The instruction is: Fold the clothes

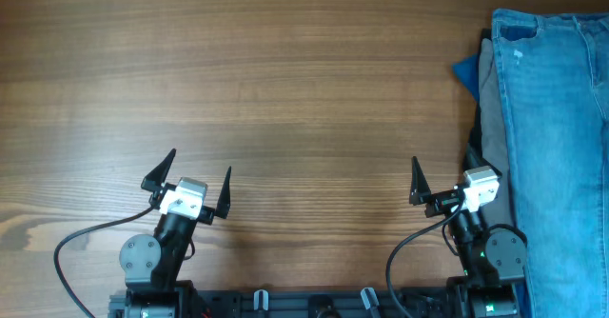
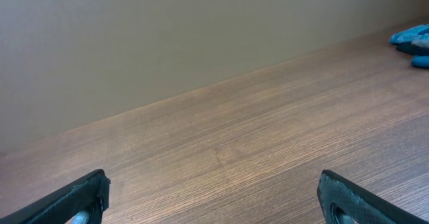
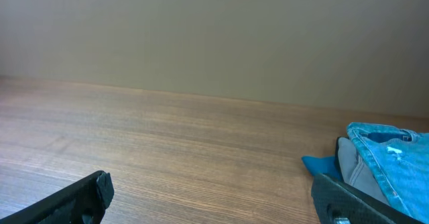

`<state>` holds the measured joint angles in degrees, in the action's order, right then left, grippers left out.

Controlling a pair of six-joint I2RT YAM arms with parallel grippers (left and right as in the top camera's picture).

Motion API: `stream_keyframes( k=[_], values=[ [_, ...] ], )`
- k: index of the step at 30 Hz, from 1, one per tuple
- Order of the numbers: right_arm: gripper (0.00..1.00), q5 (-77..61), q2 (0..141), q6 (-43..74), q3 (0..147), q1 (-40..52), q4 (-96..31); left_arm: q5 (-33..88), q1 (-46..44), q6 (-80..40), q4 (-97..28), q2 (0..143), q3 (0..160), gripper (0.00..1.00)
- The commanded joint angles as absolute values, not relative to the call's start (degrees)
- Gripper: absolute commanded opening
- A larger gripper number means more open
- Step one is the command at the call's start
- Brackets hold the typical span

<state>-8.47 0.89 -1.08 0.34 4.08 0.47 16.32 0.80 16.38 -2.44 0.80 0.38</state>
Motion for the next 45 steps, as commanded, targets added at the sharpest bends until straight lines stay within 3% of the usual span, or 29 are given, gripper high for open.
stream_keyframes(
  k=[1,18,23,25,30,33,37,41,45],
  values=[
    [1.0,-7.64,1.02,0.01,0.3,3.79,0.6,16.43,0.84,16.12,-2.83,0.49,0.38,1.0],
    [1.0,-4.51,1.02,-1.45,0.3,3.77,2.52,16.93,0.84,16.29,0.56,0.49,0.36,1.0],
    [1.0,6.96,1.02,-1.43,0.95,3.77,16.25,20.51,0.86,14.46,8.23,0.49,2.13,1.0],
    [1.0,4.01,1.39,1.5,5.17,3.79,16.12,17.8,0.86,11.73,6.94,0.75,6.57,1.0],
    [1.0,-7.46,10.7,7.7,23.9,3.79,-5.54,14.96,0.86,9.02,-10.87,12.21,23.66,1.0],
    [1.0,-11.7,28.23,9.08,44.58,3.79,-31.92,16.53,0.84,2.17,-27.99,30.15,41.8,1.0],
    [1.0,-13.1,53.32,10.24,67.51,3.79,-56.73,22.79,0.84,0.56,-47.59,50.43,63.77,1.0],
    [1.0,-28.45,73.25,4.4,83.68,3.77,-65.98,23.49,0.86,2.57,-61.08,65.56,78.17,1.0],
    [1.0,-18.72,85.71,10.15,89.32,2.39,-57.04,23.53,0.86,4.03,-62.46,70.02,80.27,1.0]
  ],
)
